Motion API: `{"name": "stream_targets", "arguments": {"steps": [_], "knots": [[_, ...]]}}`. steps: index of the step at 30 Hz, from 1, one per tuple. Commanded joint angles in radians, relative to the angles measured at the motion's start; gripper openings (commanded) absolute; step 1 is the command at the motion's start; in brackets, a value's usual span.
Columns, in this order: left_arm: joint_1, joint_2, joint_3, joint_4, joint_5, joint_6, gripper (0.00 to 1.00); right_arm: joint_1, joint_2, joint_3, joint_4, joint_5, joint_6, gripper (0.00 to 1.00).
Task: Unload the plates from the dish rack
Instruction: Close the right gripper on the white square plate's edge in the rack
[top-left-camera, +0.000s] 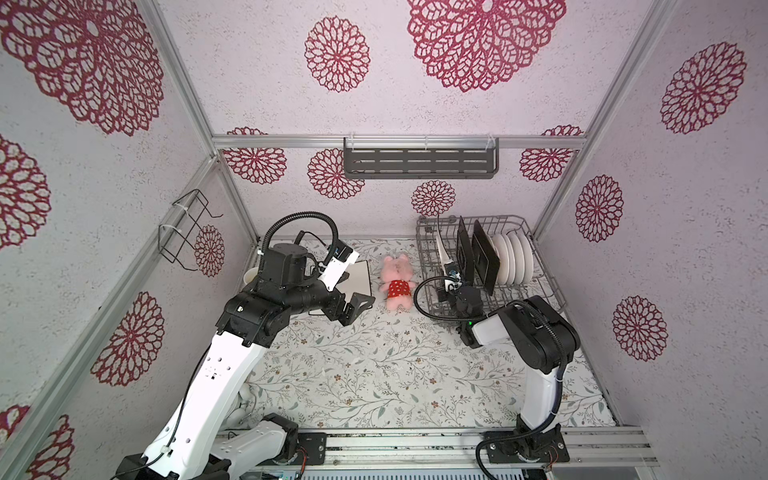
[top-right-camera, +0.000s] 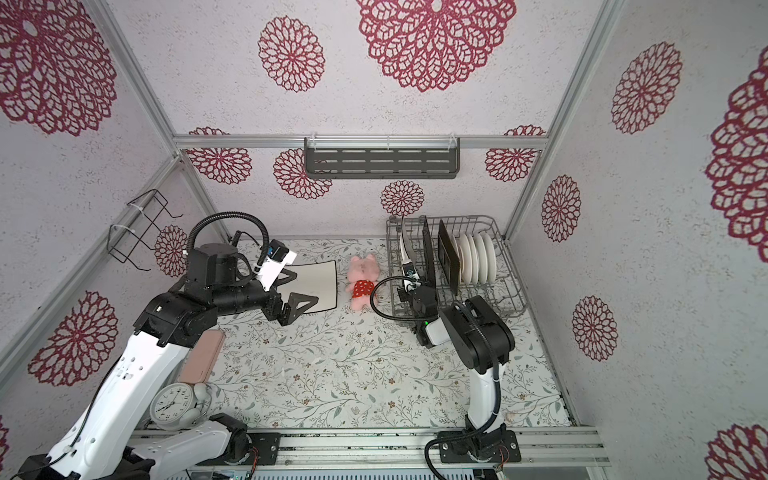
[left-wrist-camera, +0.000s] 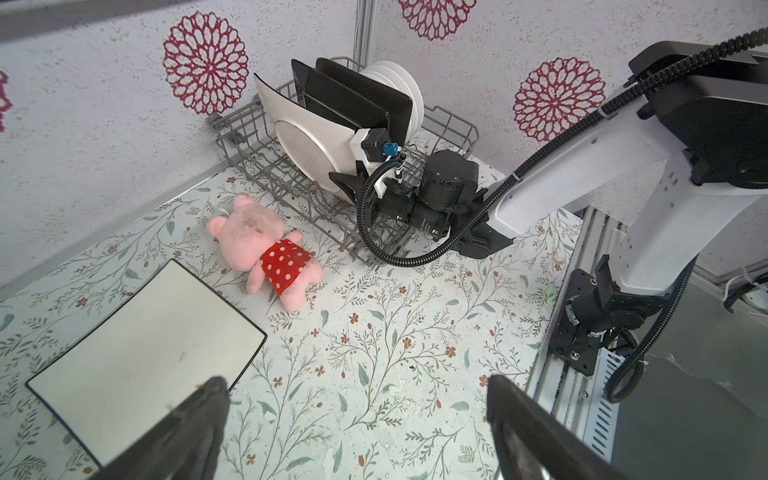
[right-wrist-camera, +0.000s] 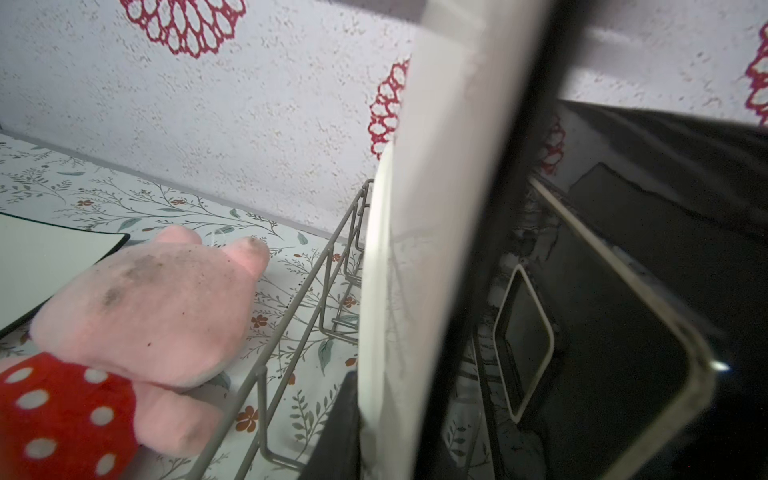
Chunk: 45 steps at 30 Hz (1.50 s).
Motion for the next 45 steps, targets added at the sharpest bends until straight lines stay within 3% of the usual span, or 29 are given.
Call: {"name": "stream_targets", "arguments": {"steps": [1,29,45], "knots": [[-0.002,0.005,0.013,0.012,-0.003,0.035,0.98,-0.003,0.003,0.035,0.027,-0.015,0.011,0.15],[0.005,-0.047,-0.037,0.04,0.002,0.038,0.99,-0.003,-0.227,0.04,-0.04,-0.072,0.039,0.02],[0.024,-0.119,-0.045,0.108,0.029,-0.04,1.0,0.005,-0.334,0.041,-0.073,-0.104,0.038,0.0]]}}
